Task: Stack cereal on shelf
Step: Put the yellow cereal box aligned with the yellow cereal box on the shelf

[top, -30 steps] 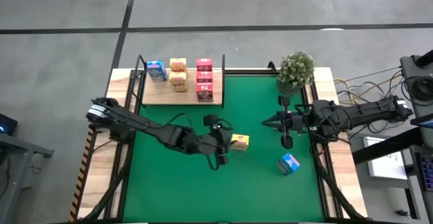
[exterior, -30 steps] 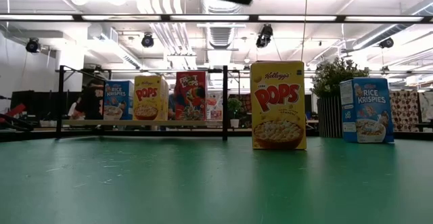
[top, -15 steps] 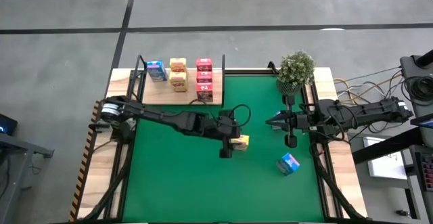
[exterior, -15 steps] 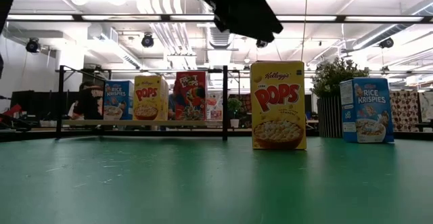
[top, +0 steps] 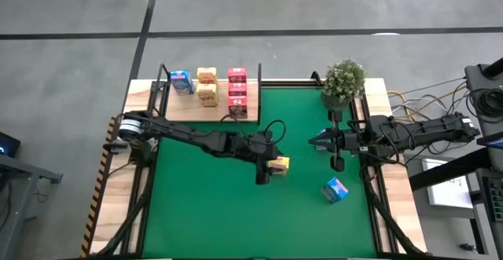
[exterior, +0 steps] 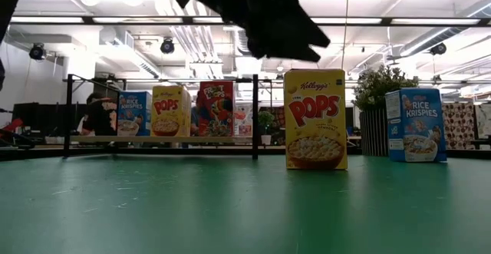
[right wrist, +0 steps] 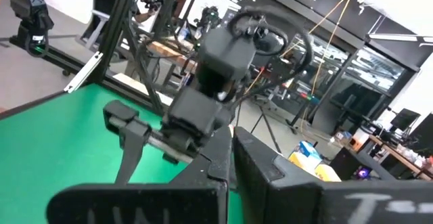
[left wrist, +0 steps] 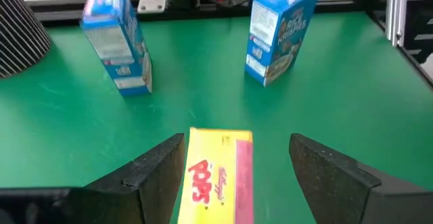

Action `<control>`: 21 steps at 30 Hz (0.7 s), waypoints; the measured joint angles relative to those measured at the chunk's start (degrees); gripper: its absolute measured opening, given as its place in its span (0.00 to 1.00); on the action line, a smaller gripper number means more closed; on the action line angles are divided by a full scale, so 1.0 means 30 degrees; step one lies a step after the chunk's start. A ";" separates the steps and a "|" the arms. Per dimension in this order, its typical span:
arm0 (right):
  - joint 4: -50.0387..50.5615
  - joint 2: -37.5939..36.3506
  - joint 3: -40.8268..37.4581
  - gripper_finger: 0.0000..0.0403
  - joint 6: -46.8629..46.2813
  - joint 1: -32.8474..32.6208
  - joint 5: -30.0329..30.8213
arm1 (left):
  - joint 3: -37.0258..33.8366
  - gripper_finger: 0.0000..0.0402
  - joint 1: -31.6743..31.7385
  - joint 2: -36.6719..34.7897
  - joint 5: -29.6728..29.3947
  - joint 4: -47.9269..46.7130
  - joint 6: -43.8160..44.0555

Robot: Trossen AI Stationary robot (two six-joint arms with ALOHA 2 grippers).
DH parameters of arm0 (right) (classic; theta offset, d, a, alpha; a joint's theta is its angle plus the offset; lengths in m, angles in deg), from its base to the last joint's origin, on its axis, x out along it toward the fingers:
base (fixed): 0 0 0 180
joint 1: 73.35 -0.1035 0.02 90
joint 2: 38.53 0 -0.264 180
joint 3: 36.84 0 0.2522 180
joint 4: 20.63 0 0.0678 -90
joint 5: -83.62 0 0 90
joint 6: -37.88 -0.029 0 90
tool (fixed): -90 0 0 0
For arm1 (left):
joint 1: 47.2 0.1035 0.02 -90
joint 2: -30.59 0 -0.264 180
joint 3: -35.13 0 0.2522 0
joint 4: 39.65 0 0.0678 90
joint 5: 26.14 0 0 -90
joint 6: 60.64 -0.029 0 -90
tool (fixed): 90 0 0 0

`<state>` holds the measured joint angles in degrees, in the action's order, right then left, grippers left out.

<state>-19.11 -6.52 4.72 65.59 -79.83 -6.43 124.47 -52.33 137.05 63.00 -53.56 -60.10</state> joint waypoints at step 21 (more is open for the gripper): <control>0.0015 0.0255 0.0015 0.02 0.0343 0.0007 0.0036 | -0.0067 0.52 0.0089 0.2086 0.0116 0.1279 -0.0050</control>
<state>-19.06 -5.76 4.76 66.62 -79.81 -6.32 124.27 -52.07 143.30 63.35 -49.72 -60.25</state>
